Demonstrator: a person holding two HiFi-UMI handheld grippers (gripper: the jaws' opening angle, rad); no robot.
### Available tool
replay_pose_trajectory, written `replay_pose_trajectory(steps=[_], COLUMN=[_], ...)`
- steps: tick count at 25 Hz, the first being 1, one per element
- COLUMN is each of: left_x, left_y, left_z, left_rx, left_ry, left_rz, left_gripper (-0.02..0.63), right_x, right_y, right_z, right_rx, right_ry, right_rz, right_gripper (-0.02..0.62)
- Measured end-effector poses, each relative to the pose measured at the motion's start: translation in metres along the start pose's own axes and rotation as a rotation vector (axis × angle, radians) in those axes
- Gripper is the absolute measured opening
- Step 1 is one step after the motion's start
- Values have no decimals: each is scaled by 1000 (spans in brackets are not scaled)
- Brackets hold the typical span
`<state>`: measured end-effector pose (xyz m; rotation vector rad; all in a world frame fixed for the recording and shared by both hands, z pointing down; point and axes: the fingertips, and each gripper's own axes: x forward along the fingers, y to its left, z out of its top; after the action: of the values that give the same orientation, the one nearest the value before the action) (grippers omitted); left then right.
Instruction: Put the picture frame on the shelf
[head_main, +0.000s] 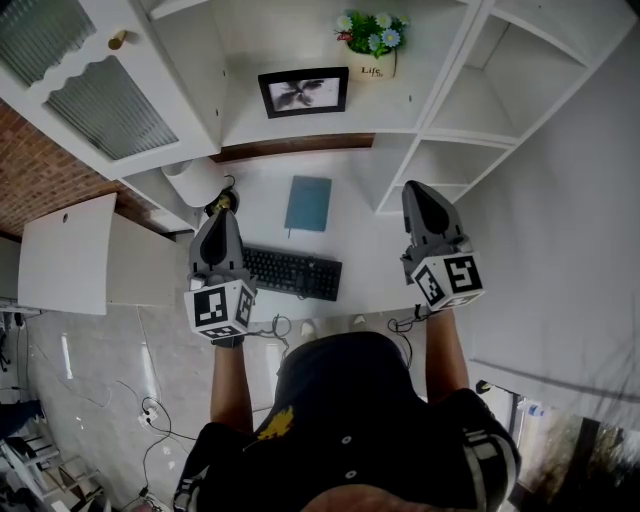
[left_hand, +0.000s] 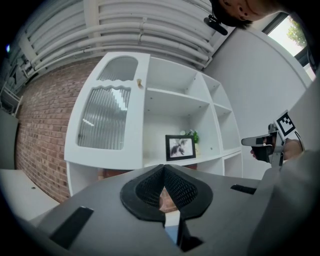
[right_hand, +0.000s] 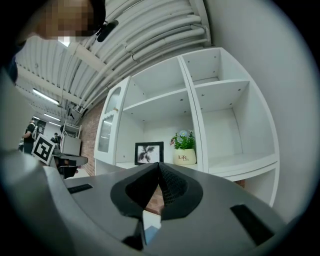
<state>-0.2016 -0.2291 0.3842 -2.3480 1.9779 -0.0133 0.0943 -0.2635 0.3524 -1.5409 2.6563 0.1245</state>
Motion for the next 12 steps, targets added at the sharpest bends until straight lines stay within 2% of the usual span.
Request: replay_pose_trajectory(steps=[12], left_x=[-22], left_y=[26], left_z=[-8], left_rx=[-16], left_ry=[13], left_rz=[66], left_gripper=[18], right_x=[-15], right_y=[-16], right_z=[-6], right_rx=[20], right_ry=[13], right_rz=[-51], right_gripper=[6])
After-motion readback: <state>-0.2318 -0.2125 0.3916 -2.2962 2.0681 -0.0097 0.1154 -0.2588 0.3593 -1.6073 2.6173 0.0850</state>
